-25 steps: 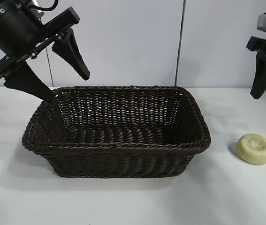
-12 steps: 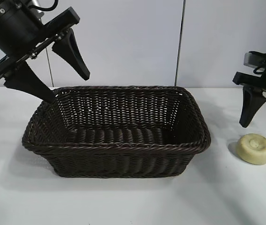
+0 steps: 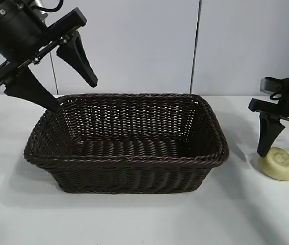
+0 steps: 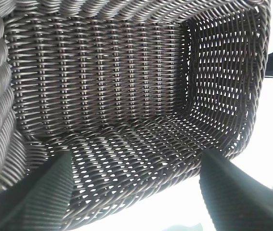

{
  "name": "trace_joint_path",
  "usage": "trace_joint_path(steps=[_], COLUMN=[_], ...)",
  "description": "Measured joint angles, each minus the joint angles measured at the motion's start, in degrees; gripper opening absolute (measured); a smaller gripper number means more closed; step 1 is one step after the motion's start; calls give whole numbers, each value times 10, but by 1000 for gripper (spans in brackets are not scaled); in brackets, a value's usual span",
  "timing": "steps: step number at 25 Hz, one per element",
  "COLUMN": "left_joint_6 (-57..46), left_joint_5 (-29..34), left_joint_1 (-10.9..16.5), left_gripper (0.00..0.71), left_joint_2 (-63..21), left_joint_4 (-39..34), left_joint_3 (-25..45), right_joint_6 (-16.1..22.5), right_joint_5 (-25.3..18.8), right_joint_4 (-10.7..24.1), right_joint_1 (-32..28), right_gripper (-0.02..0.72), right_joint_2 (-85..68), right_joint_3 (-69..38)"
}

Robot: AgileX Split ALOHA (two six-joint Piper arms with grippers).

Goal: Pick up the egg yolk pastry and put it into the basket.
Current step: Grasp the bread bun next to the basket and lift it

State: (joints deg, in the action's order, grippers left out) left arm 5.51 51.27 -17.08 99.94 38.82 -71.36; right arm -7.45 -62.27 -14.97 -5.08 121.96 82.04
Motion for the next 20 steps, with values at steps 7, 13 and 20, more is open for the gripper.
trace_joint_path(steps=[7, 13, 20], left_joint_6=[0, 0, 0], left_joint_5=[2, 2, 2], left_joint_1=[0, 0, 0], left_gripper=[532, 532, 532], left_joint_2=[0, 0, 0], left_joint_4=[2, 2, 2], left_joint_3=[0, 0, 0], right_joint_6=[27, 29, 29], right_joint_5=[4, -19, -58], right_joint_4=[24, 19, -4], right_joint_1=[0, 0, 0], right_gripper=[336, 158, 146], right_joint_2=[7, 5, -52], right_joint_3=[1, 11, 74])
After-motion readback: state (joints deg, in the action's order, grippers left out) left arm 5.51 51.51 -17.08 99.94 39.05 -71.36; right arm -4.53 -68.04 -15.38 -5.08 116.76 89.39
